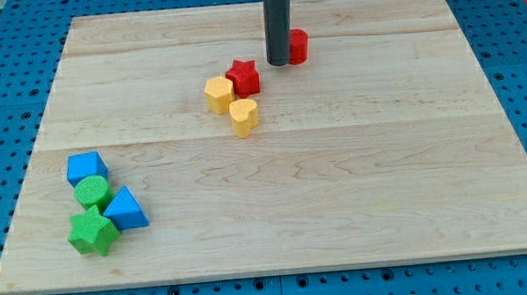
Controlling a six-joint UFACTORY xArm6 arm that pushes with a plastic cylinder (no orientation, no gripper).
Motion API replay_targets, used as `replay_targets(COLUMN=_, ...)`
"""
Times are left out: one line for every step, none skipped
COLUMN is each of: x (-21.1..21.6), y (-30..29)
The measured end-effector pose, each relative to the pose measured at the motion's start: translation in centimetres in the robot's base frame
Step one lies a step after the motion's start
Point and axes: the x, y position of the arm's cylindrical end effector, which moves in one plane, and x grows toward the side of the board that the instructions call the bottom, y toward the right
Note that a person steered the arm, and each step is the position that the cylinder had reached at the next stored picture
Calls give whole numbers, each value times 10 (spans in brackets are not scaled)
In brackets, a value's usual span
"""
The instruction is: Slide the red circle slightly to the top side
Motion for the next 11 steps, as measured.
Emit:
replay_targets(x=2, y=-9)
replay_targets(x=20, y=-12)
replay_targets(x=22, y=-13)
replay_targets(x=28, y=-13)
replay_targets(x=27, y=22)
replay_targets(x=21, y=31)
replay_targets(x=13, y=31)
replay_targets(x=4, y=32)
replay_targets(x=8, y=39)
replay_targets(x=48, y=38)
replay_targets(x=64, y=27)
